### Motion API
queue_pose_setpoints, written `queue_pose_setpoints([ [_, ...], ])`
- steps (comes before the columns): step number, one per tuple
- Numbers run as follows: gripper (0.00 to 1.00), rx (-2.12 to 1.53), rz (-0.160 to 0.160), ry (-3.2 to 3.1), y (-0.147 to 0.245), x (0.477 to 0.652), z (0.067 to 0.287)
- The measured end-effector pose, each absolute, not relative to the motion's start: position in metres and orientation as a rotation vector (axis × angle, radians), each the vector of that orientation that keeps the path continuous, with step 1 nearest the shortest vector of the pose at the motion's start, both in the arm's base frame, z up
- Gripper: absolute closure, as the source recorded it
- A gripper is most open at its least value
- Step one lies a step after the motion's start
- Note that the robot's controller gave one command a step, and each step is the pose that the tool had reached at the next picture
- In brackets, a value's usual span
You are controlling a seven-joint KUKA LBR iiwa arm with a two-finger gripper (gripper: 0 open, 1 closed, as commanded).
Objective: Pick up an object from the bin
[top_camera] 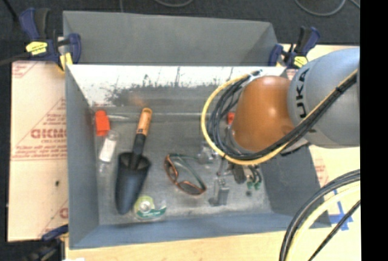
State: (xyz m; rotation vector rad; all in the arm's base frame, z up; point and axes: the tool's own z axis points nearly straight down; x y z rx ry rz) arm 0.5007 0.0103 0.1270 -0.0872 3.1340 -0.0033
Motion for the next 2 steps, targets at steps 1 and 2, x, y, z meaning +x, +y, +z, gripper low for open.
queue_pose_setpoints([
  [1, 0.0, 0.003, -0.001, 3.152, 0.034, 0.512, 0.105],
  [2, 0.0, 0.32, 0.001, 3.118, 0.053, 0.529, 0.109],
])
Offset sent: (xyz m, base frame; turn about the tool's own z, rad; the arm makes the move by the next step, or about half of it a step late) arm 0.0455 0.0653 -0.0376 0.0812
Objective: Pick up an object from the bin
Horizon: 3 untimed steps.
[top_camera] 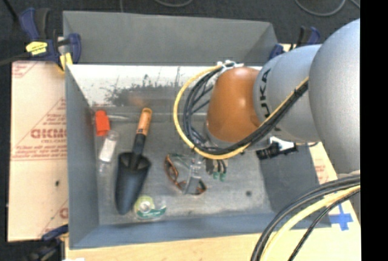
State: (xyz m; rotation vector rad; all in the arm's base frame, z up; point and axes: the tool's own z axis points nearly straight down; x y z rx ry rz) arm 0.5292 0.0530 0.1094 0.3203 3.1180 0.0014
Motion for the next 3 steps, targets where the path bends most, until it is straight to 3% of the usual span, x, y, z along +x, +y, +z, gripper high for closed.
queue_pose_setpoints([
  [1, 0.0, 0.064, 0.001, 3.138, 0.046, 0.539, 0.097],
  [2, 1.0, 0.408, 0.002, 3.106, 0.017, 0.553, 0.072],
  [3, 1.0, 0.407, 0.003, 3.106, 0.017, 0.553, 0.072],
])
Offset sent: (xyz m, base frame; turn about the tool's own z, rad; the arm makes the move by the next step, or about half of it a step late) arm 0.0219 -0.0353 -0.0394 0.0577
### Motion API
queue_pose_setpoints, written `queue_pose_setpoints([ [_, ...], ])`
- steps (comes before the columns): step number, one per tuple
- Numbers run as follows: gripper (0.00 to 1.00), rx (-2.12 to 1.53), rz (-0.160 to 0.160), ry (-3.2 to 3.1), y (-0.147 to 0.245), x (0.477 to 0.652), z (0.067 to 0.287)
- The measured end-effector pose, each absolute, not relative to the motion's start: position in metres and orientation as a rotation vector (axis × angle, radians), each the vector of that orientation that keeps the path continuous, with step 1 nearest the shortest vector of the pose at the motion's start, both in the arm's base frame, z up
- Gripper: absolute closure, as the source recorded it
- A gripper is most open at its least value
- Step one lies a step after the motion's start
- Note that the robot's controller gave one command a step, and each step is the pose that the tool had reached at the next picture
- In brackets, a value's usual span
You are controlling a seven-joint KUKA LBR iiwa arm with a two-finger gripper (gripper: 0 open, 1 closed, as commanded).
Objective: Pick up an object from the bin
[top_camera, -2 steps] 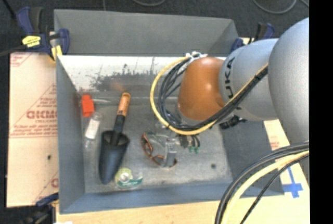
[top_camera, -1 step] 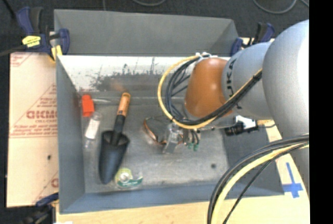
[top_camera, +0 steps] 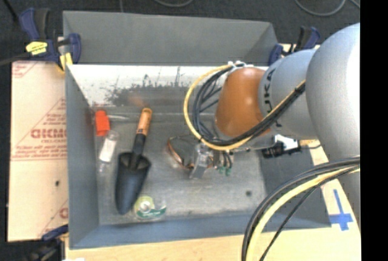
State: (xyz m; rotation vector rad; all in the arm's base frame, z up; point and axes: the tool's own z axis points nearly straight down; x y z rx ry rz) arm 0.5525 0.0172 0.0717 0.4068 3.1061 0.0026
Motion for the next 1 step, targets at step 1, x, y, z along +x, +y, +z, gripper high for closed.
queue_pose_setpoints([
  [1, 1.0, 0.309, 0.003, 3.112, 0.0106, 0.5693, 0.2203],
])
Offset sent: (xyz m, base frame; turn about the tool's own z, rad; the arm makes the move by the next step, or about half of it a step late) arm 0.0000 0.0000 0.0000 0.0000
